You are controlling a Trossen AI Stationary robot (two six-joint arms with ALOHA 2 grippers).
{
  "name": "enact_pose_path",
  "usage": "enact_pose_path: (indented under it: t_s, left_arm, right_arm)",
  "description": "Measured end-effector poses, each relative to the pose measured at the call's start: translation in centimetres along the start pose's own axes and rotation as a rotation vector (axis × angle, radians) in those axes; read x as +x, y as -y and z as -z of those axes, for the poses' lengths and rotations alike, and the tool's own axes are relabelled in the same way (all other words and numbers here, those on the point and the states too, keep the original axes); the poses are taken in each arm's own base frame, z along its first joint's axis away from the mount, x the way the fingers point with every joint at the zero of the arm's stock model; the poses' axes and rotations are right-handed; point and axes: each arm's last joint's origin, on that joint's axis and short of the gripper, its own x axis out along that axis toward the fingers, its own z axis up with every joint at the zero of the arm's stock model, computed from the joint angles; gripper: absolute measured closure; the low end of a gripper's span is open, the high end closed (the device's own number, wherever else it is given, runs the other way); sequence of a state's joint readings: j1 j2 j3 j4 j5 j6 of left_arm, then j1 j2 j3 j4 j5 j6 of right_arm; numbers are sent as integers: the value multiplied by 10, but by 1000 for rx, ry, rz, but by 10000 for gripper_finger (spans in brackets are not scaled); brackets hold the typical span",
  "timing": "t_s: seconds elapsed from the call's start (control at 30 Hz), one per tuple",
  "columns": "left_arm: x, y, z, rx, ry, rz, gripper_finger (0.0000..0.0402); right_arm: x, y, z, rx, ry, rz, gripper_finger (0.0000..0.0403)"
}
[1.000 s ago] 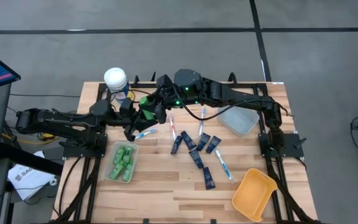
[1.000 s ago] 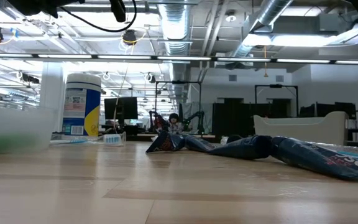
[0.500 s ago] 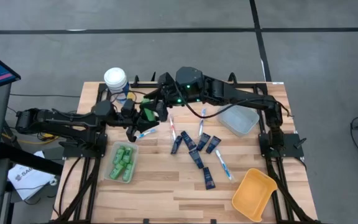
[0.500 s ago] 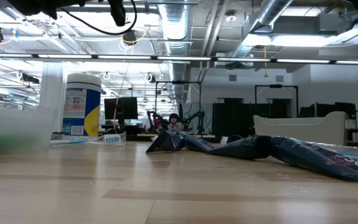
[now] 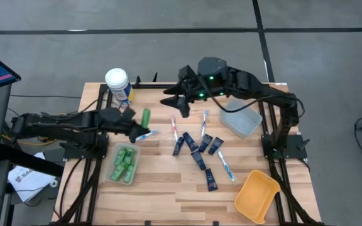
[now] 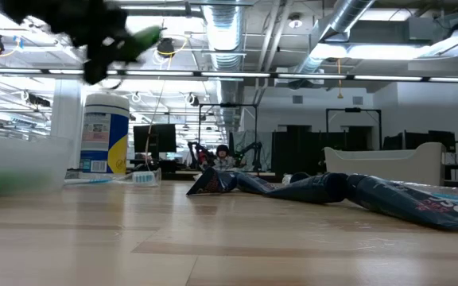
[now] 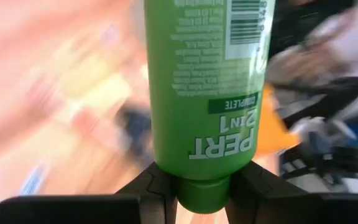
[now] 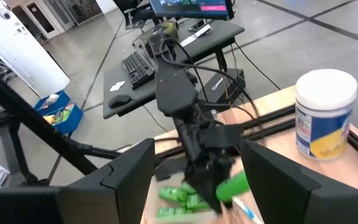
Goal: Pick & Place Travel size toiletries
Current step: Put the green shampoo bottle into the transparent bin, then put the blue shave cream tube into the gray bin
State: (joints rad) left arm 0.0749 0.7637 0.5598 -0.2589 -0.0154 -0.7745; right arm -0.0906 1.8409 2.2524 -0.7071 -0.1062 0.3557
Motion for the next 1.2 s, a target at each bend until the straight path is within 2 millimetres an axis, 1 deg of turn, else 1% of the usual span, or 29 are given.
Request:
enact_pose_path:
  t_s: [0.1,0.2,0.37,0.47,0.6,0.77,0.9,0.97,1.07,1.2]
  left_arm:
    - [-12,-11,18,-124,-136,-140,320]
    - [-20,-15,33,-229,-242,-227,320]
    - [-27,-9,55,-327,-392,-275,320]
    - [-28,-1,68,-361,-462,-273,320]
    - [-27,4,86,-358,-549,-359,318]
    - [-15,7,104,-338,-641,-461,315]
    - [-5,8,115,-351,-745,-514,312]
    - [-1,9,117,-352,-768,-517,306]
    - [1,8,119,-340,-772,-533,291]
    - [0,9,118,-325,-782,-511,261]
  right_arm:
    - [-13,-2,-2,1,-7,3,170]
    - [-24,-5,-4,0,-9,3,170]
    - [-33,-7,-5,-1,-12,2,170]
    - [-33,-7,-3,-8,-32,9,170]
    - [-33,-5,1,-10,-71,23,171]
    - [-33,-4,5,-13,-114,38,171]
    - [-33,-4,5,-16,-116,39,171]
    - [-33,-4,5,-15,-117,40,171]
    - [-33,-2,6,-23,-133,47,171]
    - [-33,-1,9,-36,-163,56,171]
